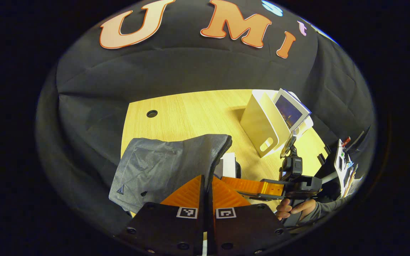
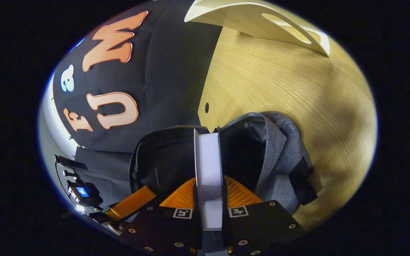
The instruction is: Open the schoolbag, grab two books from the bookshelf and put them into the schoolbag.
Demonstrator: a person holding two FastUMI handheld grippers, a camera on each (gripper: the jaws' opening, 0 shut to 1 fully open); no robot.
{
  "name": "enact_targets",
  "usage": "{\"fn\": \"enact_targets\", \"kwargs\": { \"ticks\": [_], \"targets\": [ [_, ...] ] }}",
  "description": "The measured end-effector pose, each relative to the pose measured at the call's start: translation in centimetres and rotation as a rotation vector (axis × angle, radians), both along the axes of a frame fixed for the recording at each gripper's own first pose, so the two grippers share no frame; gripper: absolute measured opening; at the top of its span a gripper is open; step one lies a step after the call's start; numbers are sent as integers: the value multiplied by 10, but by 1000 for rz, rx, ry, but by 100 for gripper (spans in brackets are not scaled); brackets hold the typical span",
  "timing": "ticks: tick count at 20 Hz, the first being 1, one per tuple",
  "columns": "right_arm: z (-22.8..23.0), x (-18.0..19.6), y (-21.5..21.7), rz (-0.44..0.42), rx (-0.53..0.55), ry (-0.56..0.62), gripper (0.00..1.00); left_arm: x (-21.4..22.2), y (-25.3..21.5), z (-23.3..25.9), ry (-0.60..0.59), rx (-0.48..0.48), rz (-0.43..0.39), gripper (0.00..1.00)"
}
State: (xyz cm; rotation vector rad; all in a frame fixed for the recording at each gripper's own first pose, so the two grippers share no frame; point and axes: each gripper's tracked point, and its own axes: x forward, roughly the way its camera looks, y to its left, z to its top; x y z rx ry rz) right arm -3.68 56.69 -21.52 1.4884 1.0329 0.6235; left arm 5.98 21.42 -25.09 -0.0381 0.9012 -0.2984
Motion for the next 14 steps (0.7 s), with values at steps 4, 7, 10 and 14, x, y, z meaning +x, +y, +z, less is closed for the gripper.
{"fn": "enact_targets", "kwargs": {
  "ticks": [4,7,10,14],
  "targets": [
    [-2,-1,14,14,-30,0,22,-3,-6,-2,14,4,-18,4],
    [-8,7,29,35,-42,27,22,-3,-8,0,12,8,-21,4],
    [-12,4,29,89,-101,36,42,5,-2,-1,9,13,0,4],
    [-13,-2,-3,181,-250,-61,53,6,1,-4,15,15,17,4]
  ]
}}
